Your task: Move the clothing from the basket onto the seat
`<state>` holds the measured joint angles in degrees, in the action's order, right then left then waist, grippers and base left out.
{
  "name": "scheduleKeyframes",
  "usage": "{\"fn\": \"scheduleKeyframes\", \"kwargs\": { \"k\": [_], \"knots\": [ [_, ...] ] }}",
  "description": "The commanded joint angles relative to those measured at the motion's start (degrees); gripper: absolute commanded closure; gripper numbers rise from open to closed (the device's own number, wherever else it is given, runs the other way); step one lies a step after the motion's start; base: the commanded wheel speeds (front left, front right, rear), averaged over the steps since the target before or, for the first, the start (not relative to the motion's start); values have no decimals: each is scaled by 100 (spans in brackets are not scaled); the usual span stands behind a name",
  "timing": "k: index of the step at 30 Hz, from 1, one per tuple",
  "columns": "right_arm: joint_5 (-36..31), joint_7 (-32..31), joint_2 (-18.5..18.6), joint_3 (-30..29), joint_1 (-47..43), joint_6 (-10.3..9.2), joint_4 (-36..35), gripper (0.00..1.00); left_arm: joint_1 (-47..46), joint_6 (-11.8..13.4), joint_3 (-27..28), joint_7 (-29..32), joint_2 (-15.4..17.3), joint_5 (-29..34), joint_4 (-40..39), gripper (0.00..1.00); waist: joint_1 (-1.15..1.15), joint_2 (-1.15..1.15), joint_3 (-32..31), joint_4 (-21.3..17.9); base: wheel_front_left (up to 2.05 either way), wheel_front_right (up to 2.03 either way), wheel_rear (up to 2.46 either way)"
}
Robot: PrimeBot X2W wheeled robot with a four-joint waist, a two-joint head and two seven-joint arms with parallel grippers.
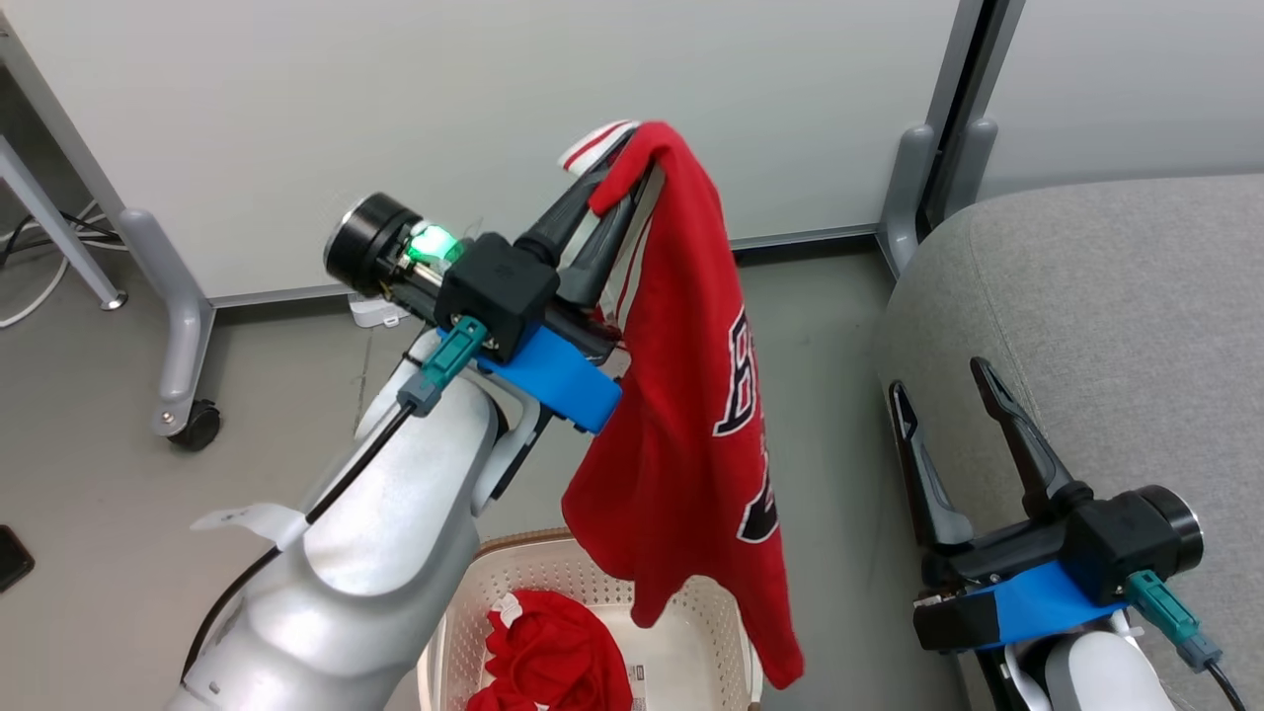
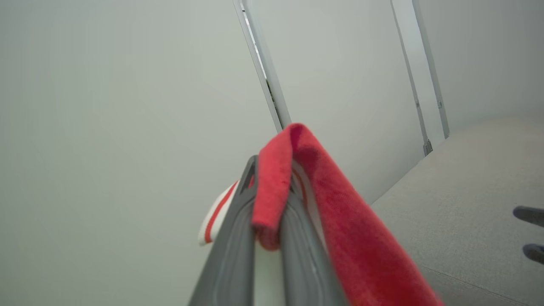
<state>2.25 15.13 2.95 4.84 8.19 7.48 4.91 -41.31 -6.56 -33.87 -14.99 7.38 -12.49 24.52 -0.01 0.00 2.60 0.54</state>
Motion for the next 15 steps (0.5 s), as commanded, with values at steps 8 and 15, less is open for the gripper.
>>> {"fn": "scheduleKeyframes", "kwargs": {
  "k": [8,15],
  "knots": [
    [89,4,-9,25,-50,3,-103,0,-234,-38,-21,-29,-107,17,-119,100,1,0,-14,84,0,0,0],
    [-13,4,-10,420,314,3,-342,0,-279,-44,-9,-29,-135,6,-89,100,1,0,46,114,0,0,0]
  ]
}}
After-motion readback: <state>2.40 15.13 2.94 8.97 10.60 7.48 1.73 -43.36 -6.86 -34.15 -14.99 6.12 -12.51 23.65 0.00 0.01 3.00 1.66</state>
